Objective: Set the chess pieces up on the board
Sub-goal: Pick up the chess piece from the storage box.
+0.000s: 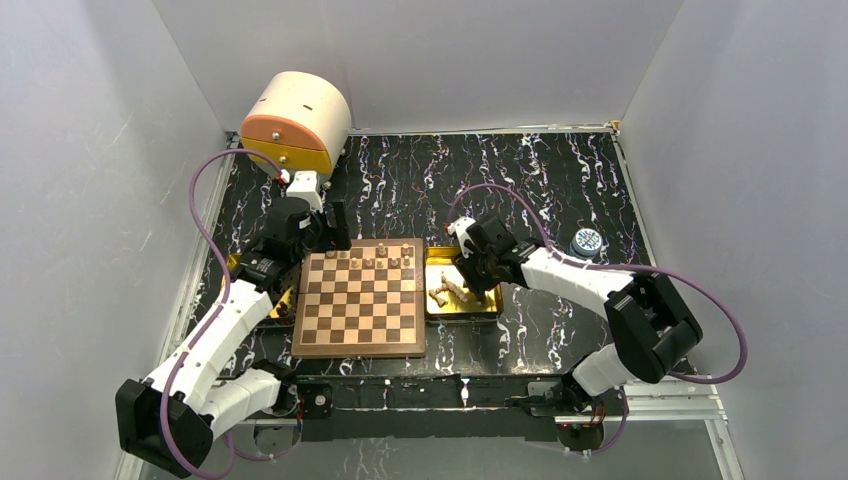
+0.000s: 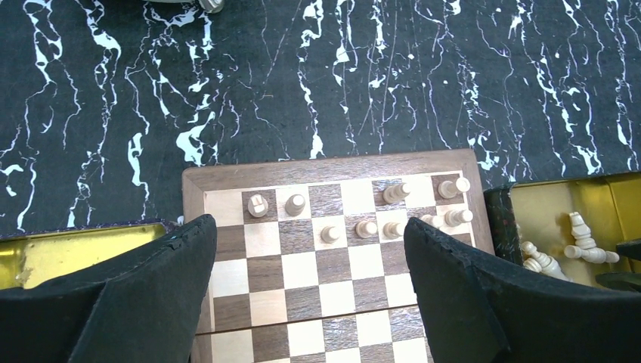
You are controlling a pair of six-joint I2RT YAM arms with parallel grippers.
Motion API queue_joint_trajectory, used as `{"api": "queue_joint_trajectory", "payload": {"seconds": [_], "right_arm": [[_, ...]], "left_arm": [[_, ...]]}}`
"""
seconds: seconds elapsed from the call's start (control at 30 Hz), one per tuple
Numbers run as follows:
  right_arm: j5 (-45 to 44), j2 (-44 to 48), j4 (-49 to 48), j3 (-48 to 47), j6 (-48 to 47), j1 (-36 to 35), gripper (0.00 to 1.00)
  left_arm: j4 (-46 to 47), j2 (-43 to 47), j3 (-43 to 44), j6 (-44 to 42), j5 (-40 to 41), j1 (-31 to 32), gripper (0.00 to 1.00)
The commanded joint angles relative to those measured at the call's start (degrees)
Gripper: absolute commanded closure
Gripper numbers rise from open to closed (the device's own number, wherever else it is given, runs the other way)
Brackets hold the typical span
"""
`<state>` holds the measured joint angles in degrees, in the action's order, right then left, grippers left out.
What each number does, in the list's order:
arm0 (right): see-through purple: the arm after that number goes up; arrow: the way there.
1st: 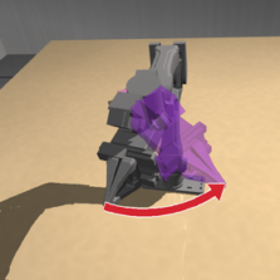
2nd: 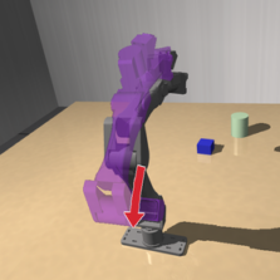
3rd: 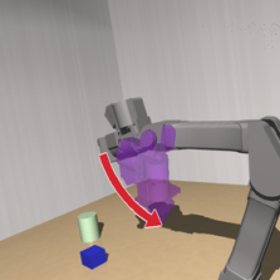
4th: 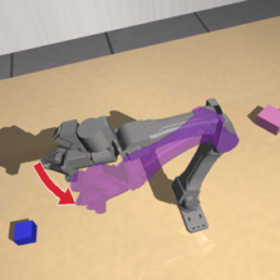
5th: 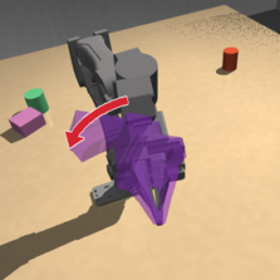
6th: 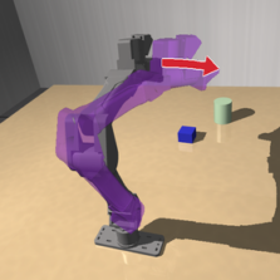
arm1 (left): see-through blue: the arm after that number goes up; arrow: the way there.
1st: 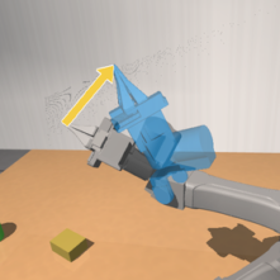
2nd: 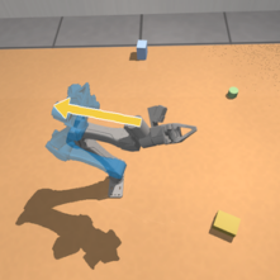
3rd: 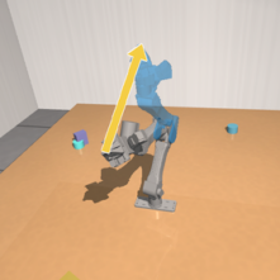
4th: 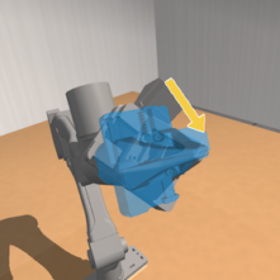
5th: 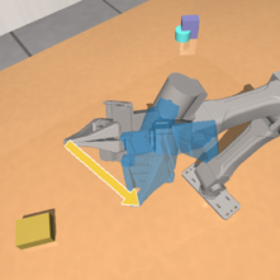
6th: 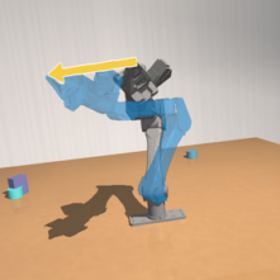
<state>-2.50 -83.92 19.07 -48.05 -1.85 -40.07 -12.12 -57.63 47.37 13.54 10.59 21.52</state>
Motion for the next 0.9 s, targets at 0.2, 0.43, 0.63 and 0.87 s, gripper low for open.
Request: {"api": "queue_joint_trajectory", "payload": {"seconds": [0.2, 0.43, 0.63, 0.87], "right_arm": [[0.22, -3.46, -2.8, -0.09, -5.04, 1.09, 0.5], [-0.14, -4.49, -2.65, 0.27, -5.84, 1.14, 0.56], [0.09, -4.33, -2.81, 0.25, -5.97, 1.13, 0.67], [1.71, -2.13, -0.56, -2.01, -5.3, 1.07, 0.79]], "left_arm": [[-0.26, 2.98, 0.08, -0.8, 1.63, 0.19, 0.08], [0.1, 2.92, -0.07, -0.79, 1.37, 0.19, 0.08], [0.38, 2.62, -0.29, -0.71, 0.89, 0.19, 0.08], [1.11, 2.61, -1.14, -0.37, -0.69, 0.19, 0.07]]}}
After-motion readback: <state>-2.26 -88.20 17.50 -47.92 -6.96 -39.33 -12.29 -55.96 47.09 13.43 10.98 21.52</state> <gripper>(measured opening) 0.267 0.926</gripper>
